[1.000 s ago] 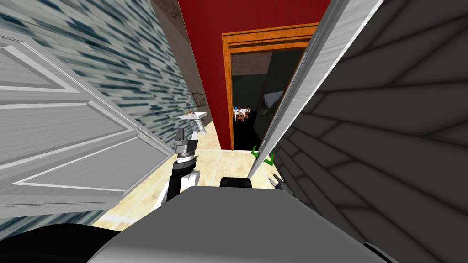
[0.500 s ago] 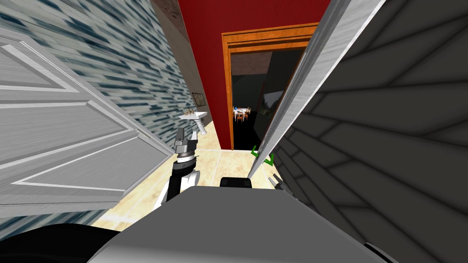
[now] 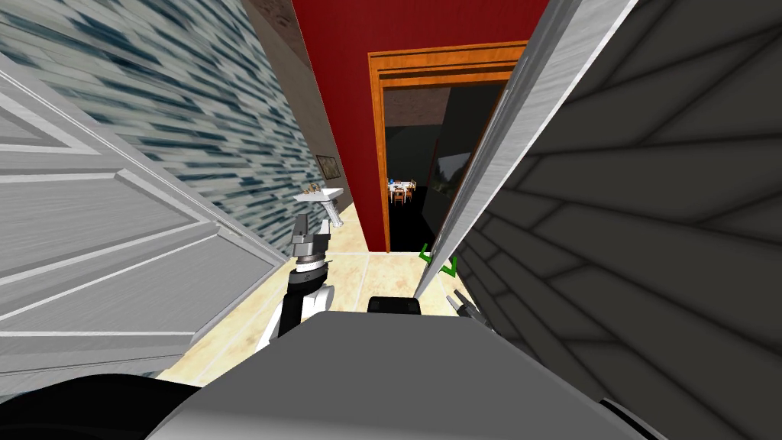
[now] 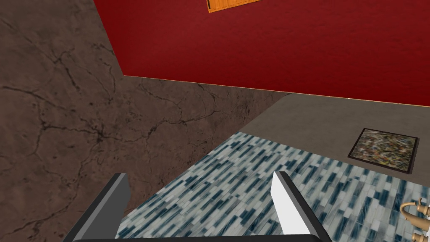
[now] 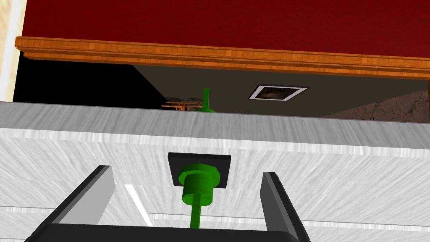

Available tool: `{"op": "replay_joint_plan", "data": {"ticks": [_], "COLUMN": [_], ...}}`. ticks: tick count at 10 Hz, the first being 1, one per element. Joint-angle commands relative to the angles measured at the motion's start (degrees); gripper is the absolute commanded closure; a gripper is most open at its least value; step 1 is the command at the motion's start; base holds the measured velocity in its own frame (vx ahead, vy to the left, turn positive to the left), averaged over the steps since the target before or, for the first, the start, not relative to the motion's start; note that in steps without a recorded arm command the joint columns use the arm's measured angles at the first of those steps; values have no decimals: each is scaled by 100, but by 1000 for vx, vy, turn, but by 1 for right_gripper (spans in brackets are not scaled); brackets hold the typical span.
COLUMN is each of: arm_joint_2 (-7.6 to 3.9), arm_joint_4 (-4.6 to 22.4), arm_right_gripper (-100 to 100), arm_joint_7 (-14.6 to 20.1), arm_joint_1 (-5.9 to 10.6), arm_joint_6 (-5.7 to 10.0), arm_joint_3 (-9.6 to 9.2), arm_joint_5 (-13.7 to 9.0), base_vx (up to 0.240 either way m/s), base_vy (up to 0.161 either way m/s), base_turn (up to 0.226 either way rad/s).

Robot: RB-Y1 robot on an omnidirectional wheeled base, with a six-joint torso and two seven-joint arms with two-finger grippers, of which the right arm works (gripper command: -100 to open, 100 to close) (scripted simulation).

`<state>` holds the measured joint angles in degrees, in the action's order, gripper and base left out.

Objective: Pull the door open

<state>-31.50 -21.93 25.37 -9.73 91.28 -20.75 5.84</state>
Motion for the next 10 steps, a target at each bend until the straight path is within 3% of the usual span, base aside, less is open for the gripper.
{"op": "replay_joint_plan", "data": {"ticks": [1, 3, 4, 5, 10], "arm_joint_2": [-4, -4, 0, 1, 1], "arm_joint_4": [-106, -106, -166, -207, -206], "arm_right_gripper": [-100, -100, -100, -100, -100], "arm_joint_7": [60, 60, 116, 151, 202], "arm_joint_1": [113, 113, 256, 356, 522], "arm_joint_6": [-91, -91, -132, -153, -183], "arm_joint_3": [-146, -146, -301, -408, -582], "arm_joint_5": [134, 134, 274, 368, 517], "base_vx": [80, 30, 11, -7, -36], "base_vy": [97, 41, 3, -42, -75], "base_turn": [-257, -50, -164, -261, -43]}}
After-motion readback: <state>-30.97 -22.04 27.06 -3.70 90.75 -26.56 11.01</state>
